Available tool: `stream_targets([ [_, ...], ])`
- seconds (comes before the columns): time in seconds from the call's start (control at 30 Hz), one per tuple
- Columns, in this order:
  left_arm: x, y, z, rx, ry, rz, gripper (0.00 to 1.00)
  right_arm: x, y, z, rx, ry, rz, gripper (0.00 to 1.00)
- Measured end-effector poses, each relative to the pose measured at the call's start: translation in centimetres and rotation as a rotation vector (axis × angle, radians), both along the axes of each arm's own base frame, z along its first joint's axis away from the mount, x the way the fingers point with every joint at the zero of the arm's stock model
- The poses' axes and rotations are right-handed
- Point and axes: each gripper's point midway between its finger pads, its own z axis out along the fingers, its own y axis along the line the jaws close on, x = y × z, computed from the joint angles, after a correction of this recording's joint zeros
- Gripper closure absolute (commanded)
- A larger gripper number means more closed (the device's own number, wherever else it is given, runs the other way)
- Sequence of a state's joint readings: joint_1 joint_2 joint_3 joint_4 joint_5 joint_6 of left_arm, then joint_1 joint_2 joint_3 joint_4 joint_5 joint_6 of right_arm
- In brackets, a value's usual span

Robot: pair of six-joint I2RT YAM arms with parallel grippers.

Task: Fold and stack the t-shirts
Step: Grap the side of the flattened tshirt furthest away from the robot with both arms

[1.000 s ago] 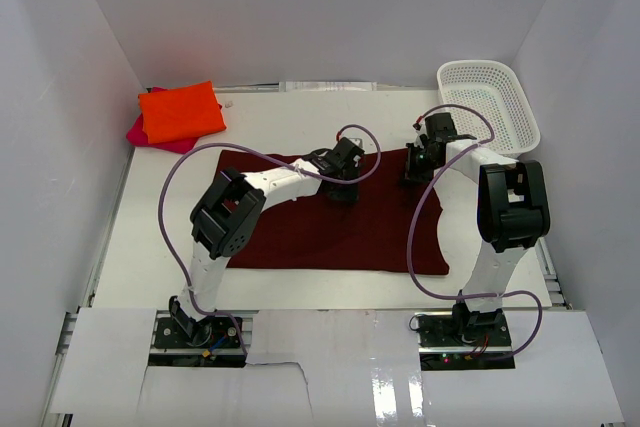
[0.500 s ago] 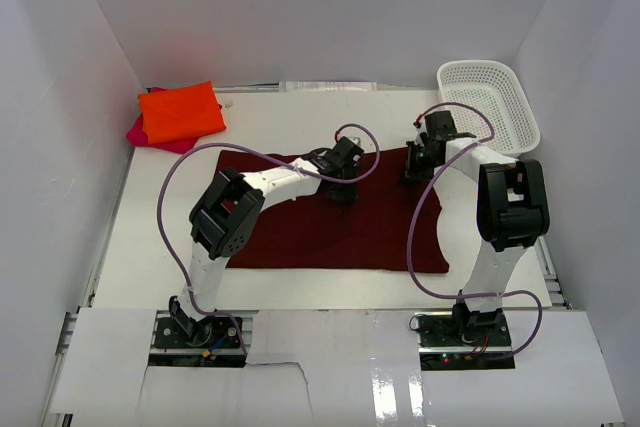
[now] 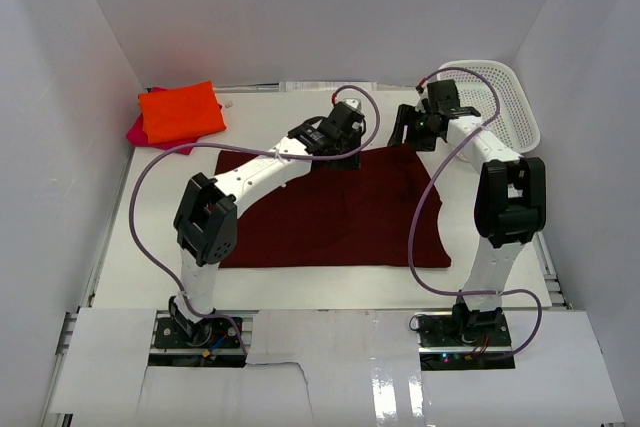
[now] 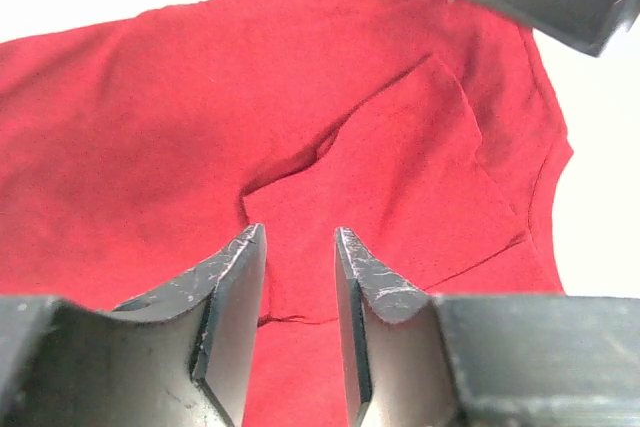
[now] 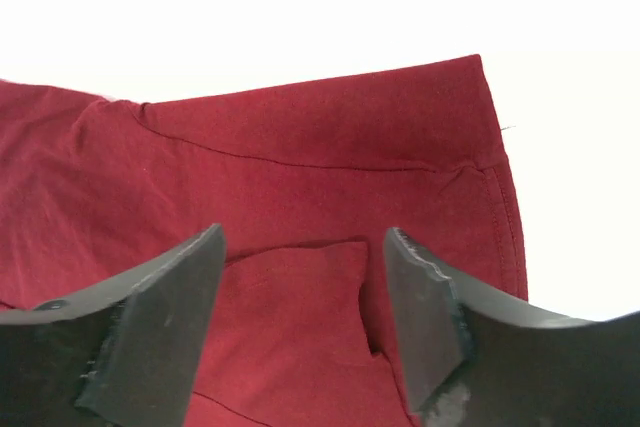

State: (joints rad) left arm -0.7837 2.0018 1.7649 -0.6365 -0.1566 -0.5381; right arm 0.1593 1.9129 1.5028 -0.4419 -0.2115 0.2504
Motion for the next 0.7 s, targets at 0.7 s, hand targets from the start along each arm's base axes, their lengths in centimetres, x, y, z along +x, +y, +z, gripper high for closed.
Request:
stream_targets([
  [0.7, 10.7, 6.0, -8.0, 0.236, -0.118, 0.076, 0.55, 7.3, 0.1, -5.2, -0.059, 0.004, 0.017, 0.24],
])
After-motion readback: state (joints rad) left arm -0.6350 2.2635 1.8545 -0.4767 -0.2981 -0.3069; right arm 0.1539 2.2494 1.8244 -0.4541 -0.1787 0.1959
